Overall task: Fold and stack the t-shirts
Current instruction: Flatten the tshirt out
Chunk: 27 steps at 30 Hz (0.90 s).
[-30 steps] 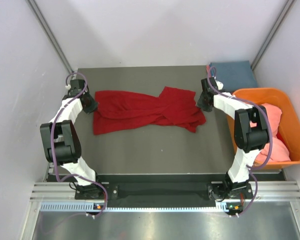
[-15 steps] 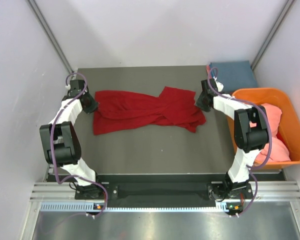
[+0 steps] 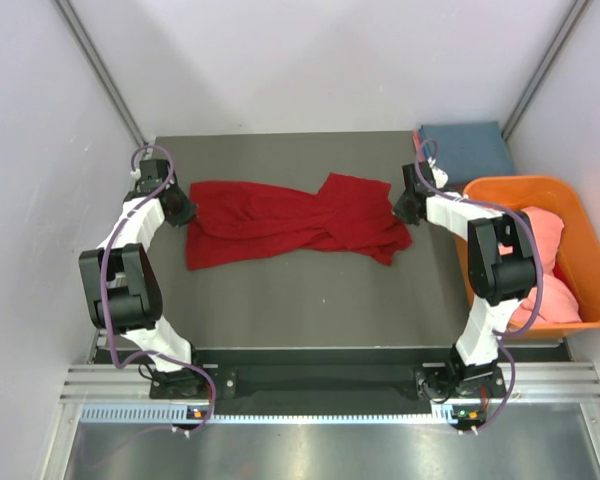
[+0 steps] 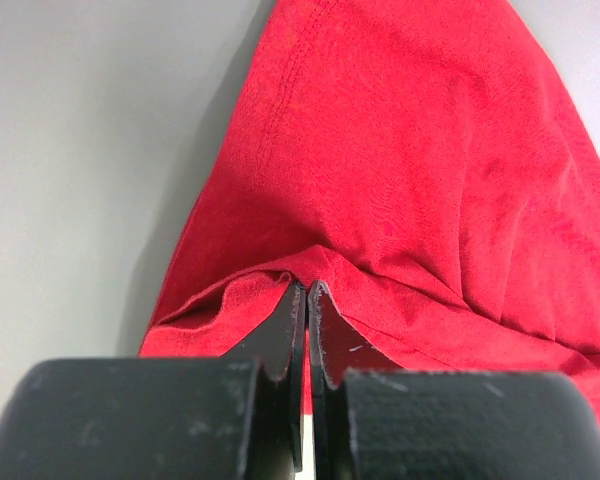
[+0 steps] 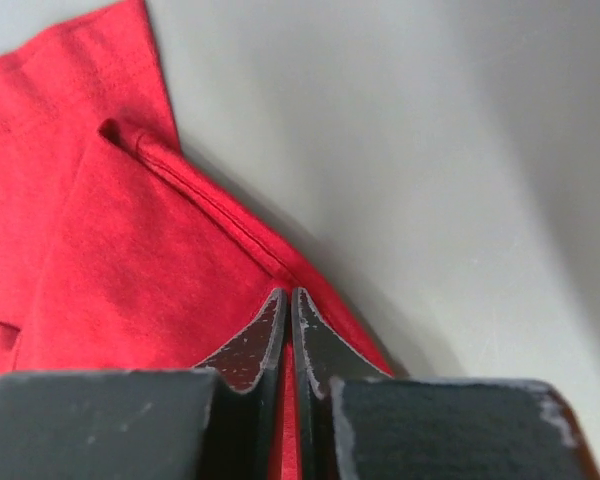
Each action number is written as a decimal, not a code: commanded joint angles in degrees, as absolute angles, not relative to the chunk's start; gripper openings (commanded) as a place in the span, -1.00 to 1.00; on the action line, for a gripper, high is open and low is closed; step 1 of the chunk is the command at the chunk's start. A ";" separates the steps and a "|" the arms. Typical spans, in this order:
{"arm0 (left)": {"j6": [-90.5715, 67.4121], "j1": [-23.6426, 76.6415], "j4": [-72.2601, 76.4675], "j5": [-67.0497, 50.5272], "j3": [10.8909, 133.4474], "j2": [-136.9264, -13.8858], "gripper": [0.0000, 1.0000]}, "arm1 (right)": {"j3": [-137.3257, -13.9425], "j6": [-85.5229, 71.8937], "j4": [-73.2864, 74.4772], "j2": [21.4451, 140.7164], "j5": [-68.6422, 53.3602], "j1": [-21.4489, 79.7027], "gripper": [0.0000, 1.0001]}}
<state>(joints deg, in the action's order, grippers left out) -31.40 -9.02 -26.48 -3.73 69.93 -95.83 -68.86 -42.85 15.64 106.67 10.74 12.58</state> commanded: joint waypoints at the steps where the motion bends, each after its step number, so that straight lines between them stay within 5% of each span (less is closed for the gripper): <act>1: -31.73 -9.23 -24.60 -4.57 70.48 -93.25 -1.00 | -69.69 -41.93 13.35 103.01 10.99 11.08 -1.00; 14: -37.61 -9.23 -33.22 -8.60 93.86 -80.96 -1.00 | -97.80 -29.80 36.91 79.73 14.15 10.02 -1.00; 27: -41.57 -9.32 -42.43 -13.36 101.33 -59.26 -1.00 | -103.27 -31.38 47.89 48.98 13.36 10.02 -1.00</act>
<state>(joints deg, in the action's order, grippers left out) -40.49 -9.02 -38.26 -12.67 97.82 -63.66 -101.80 -31.09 43.07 53.45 12.97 10.70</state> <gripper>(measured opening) 0.015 0.009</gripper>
